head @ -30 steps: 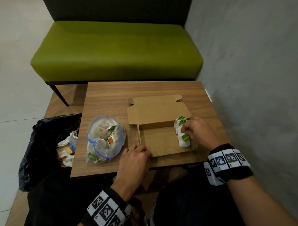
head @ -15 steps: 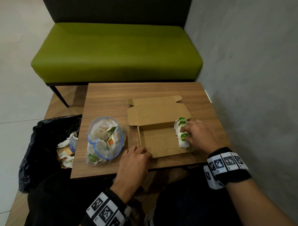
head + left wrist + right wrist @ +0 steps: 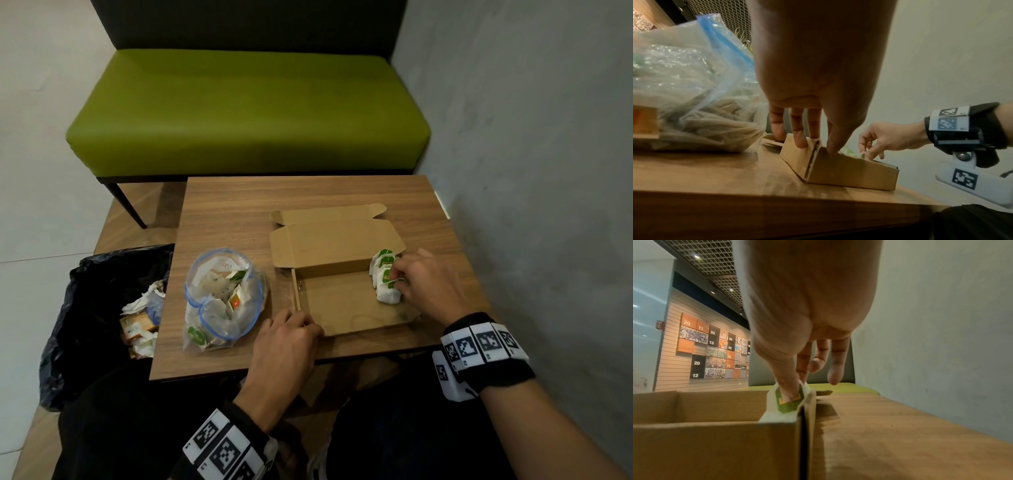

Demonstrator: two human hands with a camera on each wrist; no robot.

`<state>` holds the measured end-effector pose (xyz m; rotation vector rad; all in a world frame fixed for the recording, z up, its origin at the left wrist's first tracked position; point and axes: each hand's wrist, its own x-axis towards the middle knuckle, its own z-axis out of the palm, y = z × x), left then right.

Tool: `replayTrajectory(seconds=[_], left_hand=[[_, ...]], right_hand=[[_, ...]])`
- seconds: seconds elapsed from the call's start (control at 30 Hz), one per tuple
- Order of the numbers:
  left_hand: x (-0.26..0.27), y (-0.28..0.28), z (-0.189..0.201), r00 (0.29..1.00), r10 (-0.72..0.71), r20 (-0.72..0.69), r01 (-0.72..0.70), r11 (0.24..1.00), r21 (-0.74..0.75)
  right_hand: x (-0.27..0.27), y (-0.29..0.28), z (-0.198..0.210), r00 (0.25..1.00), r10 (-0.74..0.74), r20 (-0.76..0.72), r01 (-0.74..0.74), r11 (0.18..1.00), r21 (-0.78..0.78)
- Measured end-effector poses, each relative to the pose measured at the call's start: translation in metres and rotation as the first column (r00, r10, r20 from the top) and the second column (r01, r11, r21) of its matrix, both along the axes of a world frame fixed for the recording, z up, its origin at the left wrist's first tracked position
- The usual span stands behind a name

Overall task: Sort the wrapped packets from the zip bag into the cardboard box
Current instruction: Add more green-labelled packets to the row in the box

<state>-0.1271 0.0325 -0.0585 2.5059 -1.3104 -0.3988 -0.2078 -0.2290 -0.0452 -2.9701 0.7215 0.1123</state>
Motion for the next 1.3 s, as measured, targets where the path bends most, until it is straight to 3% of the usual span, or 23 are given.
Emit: replayTrajectory(seconds=[0.33,0.8,0.9,1.07,1.2,1.3], left_hand=[[0.001,0.001,-0.001,1.000,-0.001,-0.001,0.001,1.000,-0.022],[-0.001,0.001,-0.003,1.000,0.005,0.025,-0.004,1.000,-0.028],[-0.003,0.003,0.006,0.999,0.014,0.046,-0.010,0.997,-0.073],[-0.009,0.018,0.048,0.996,0.029,0.088,0.001,0.945,-0.328],[0.011,0.047,0.084,0.965,0.198,0.172,-0.084,0.854,-0.513],[0.043,0.071,0.090,0.899,0.369,0.237,-0.226,0.853,-0.471]], right_hand=[[0.002,0.014,-0.002,0.995,0.017,-0.094,-0.016,1.000,0.018],[0.001,0.014,0.000,0.997,0.002,-0.075,0.000,1.000,0.029],[0.008,0.029,0.015,0.997,0.070,-0.011,-0.069,0.996,0.061],[0.034,0.086,0.038,0.950,0.286,0.124,-0.300,0.948,0.106],[0.056,0.142,0.041,0.844,0.351,0.406,-0.463,0.859,0.218],[0.070,0.173,0.043,0.771,0.416,0.483,-0.570,0.788,0.231]])
